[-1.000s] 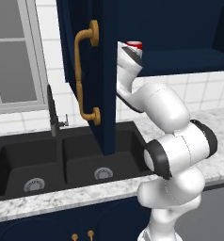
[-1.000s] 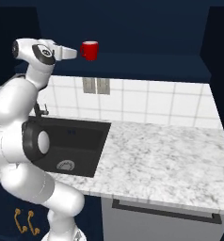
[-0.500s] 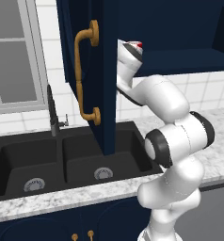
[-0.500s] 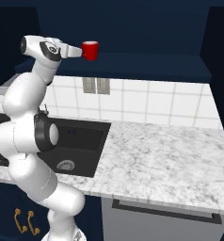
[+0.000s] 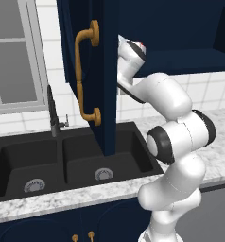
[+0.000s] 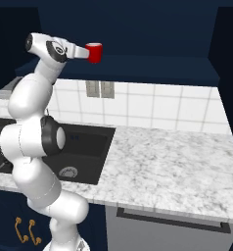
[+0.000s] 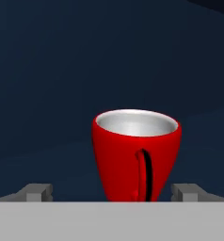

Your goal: Gather all objects into one cabinet and sort the glasses and bowls to opposite sides.

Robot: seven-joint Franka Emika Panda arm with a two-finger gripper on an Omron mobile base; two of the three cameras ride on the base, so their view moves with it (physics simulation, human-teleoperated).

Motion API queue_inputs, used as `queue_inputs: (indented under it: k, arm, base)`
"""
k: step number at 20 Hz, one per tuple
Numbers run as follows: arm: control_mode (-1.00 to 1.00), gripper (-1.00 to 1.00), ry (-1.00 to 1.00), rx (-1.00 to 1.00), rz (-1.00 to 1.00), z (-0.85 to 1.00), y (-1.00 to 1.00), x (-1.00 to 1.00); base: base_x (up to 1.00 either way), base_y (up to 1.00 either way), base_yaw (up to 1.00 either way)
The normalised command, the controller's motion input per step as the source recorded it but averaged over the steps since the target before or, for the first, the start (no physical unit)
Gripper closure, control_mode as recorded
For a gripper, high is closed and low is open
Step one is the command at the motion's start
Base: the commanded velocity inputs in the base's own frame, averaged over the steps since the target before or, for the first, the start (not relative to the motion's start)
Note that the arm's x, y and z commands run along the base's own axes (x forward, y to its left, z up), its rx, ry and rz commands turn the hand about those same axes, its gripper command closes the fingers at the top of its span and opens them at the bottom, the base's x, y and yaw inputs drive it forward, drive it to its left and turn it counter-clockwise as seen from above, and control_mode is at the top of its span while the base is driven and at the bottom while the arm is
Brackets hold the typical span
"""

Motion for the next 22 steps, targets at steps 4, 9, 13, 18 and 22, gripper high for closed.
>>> queue_inputs:
  k: [4,9,13,18,22]
  arm:
    - [-1.00,-1.00,0.03,0.00,0.00,0.00,-0.19,0.17]
    - [-1.00,-1.00,0.01,0.00,-0.01,0.00,-0.21,0.04]
    - [-1.00,1.00,0.00,0.01,-0.04,-0.01,-0.28,0.00]
    - [-1.00,1.00,0.01,0.01,-0.04,-0.20,-0.01,-0.22]
    - [-1.00,1.00,0.00,0.05,-0.01,-0.01,0.00,-0.31]
  base:
    - [0.00,0.00,0.00]
    - [0.00,0.00,0.00]
    - [0.00,0.00,0.00]
    - [0.00,0.00,0.00]
    - [0.00,0.00,0.00]
